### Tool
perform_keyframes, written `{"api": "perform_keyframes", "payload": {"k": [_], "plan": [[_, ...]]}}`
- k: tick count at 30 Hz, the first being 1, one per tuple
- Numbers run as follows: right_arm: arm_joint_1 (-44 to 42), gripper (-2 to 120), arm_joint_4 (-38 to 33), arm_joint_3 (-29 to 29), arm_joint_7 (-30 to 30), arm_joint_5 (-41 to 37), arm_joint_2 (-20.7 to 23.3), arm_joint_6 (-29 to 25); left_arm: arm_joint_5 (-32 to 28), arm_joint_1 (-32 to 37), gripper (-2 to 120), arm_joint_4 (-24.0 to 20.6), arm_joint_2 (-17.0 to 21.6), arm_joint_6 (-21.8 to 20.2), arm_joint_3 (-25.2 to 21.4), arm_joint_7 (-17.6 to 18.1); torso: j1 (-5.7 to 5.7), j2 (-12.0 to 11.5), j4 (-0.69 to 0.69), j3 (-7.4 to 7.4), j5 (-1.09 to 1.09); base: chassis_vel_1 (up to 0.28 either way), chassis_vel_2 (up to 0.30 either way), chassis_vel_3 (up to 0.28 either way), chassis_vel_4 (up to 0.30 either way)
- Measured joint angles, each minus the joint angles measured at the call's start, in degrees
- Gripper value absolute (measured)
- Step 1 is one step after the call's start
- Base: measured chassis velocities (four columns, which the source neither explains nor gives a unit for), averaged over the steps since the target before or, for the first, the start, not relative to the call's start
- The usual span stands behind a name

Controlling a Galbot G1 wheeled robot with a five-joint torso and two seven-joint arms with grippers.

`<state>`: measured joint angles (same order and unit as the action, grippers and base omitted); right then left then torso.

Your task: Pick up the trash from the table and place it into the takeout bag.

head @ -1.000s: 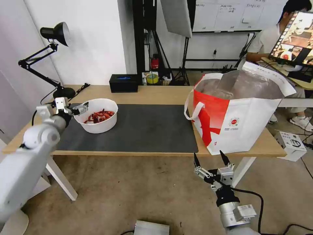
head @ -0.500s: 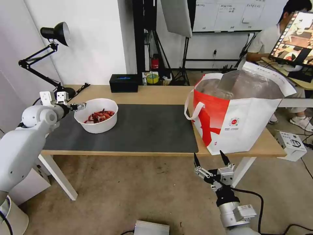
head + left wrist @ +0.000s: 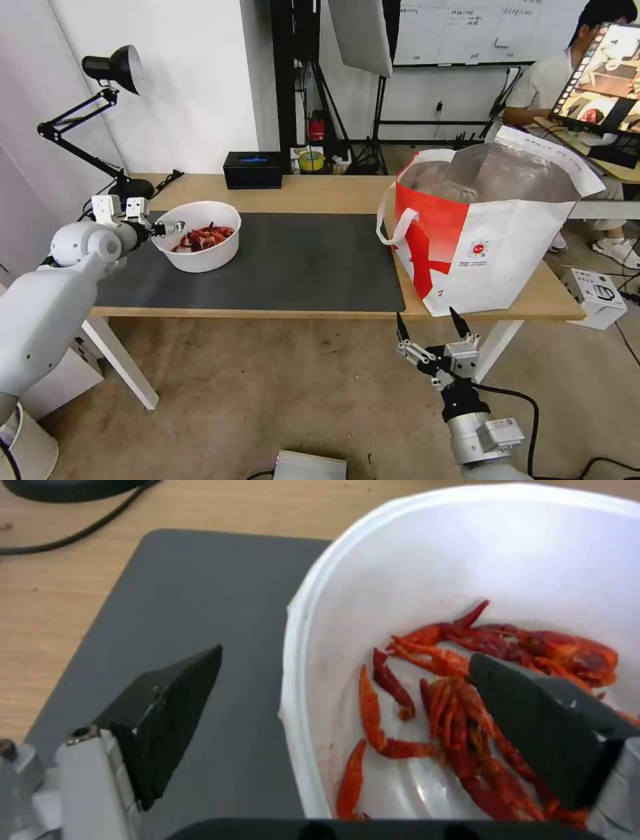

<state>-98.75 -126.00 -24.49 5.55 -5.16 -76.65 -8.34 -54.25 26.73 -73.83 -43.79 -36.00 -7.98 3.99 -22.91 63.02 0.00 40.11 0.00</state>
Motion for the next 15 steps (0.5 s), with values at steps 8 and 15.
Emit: {"api": "perform_keyframes", "payload": {"k": [8,15], "plan": [[0.0,100,0.0,0.0,0.0,0.0,0.0,0.0,0.07,1.04,84,-1.12,-0.05,0.21,-0.36,-0.23,0.0,0.0,0.0,0.0,0.0,0.0,0.0,0.0,0.0],[0.0,100,0.0,0.0,0.0,0.0,0.0,0.0,0.06,2.14,62,-2.1,0.08,0.27,-0.77,-0.35,0.0,0.0,0.0,0.0,0.01,0.0,0.0,0.0,0.0]]}}
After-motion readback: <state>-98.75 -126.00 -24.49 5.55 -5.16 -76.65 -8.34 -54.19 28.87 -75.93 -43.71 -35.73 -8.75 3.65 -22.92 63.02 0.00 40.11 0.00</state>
